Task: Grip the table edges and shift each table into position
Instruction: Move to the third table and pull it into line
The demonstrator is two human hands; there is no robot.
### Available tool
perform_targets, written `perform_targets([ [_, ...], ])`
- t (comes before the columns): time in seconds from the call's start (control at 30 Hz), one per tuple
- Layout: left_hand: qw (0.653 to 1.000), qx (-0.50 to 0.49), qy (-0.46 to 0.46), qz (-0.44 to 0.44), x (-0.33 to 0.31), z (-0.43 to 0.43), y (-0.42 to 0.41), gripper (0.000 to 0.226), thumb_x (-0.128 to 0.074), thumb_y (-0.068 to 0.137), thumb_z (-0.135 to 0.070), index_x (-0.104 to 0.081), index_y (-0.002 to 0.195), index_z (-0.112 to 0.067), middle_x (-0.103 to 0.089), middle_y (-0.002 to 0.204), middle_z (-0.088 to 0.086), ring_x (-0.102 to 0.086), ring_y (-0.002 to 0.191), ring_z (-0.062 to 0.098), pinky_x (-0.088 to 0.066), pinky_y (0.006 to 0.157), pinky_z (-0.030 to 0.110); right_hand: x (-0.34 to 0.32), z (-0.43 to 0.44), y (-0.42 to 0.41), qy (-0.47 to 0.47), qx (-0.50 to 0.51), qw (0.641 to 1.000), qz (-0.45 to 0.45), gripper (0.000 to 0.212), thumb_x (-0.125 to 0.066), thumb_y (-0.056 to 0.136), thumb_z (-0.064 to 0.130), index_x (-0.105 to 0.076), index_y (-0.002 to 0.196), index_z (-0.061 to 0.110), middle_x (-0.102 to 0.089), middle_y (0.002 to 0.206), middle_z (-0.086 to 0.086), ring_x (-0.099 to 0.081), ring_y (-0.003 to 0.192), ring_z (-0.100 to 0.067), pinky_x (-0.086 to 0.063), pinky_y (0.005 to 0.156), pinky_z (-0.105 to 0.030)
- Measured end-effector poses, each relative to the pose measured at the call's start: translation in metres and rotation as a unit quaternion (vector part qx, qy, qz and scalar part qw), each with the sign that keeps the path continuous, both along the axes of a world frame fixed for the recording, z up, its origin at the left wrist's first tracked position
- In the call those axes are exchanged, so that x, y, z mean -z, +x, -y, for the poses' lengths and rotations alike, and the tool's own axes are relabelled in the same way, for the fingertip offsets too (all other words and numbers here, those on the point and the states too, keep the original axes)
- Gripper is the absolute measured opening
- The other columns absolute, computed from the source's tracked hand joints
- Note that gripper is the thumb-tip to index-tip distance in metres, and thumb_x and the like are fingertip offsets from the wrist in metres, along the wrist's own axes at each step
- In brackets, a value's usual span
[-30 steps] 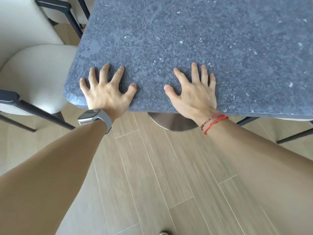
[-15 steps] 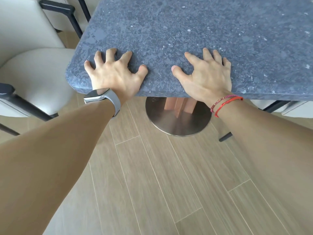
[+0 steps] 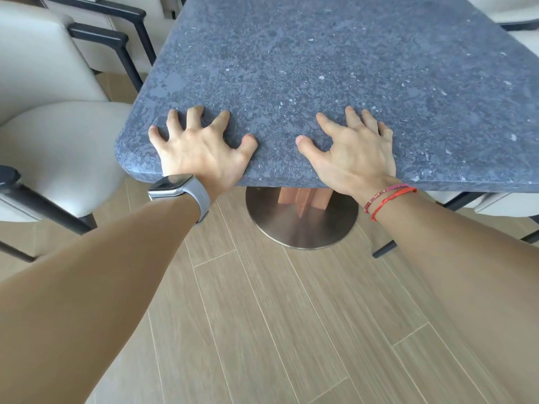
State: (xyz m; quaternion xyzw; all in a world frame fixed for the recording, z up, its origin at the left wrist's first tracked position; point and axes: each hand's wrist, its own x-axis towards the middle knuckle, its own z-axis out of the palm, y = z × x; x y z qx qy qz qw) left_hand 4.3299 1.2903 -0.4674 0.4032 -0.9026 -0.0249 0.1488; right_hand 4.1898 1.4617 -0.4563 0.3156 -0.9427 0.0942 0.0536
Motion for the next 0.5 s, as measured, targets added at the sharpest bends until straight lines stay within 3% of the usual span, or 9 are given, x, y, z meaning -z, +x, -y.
perform_targets([
  [0.5,1.0,0.017,0.003,-0.016,-0.001,0.046,-0.01,0.065,-0.031,0.088,-0.074,-0.056,0.139,-0.042,-0.046,0.154,0.0,-0.033,0.145,0.035,-0.02,0.118,0.061,0.0,0.043,-0.003,0.005,0.021,1.0,-0.004,0.08,-0.025,0.083,0.082,-0.045,0.148,0.041,-0.036,0.159,-0.017,-0.023,0.15,-0.04,-0.015,0.12,-0.059],
])
